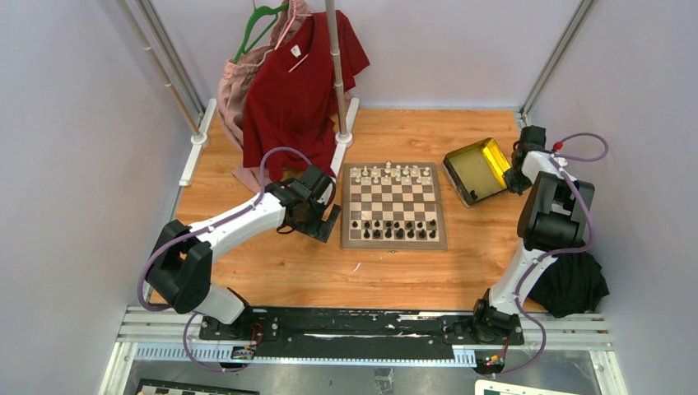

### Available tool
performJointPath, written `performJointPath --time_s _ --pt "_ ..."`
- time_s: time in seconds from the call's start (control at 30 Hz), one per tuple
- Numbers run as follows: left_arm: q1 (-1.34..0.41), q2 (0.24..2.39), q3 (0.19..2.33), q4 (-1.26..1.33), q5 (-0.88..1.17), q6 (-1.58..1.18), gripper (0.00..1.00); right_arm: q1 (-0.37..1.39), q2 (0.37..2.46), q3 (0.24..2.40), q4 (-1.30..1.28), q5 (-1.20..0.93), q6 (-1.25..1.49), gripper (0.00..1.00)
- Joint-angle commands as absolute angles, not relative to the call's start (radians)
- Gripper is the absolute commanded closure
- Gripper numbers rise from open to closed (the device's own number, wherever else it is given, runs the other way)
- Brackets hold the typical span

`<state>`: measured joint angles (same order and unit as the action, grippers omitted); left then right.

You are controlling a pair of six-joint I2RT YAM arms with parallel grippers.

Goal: Set up the chess pieces on the board
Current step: Adjust the chessboard at the center of the board.

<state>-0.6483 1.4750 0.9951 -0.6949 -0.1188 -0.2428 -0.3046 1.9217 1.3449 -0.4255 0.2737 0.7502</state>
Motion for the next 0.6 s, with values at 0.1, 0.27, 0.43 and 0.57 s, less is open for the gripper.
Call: performJointPath --time_s 0.1,0.27,0.43,0.57 --pt "-0.648 1.472 1.02 -0.722 -0.126 -0.22 0.06 -0.288 1.955 1.329 -0.653 0.399 1.111 1.0" --pt "-0.648 1.467 1.022 -0.728 -0.129 -0.218 0.06 -0.286 2.031 1.441 -0.85 0.432 1.253 1.0" --pt "-0.648 1.469 1.028 -0.733 -0.129 -0.216 0.06 -0.285 2.041 1.47 -0.923 0.453 1.334 1.0" --pt "-0.648 1.477 1.034 -0.732 -0.126 -0.212 0.06 -0.286 2.049 1.494 -0.936 0.451 1.329 0.99"
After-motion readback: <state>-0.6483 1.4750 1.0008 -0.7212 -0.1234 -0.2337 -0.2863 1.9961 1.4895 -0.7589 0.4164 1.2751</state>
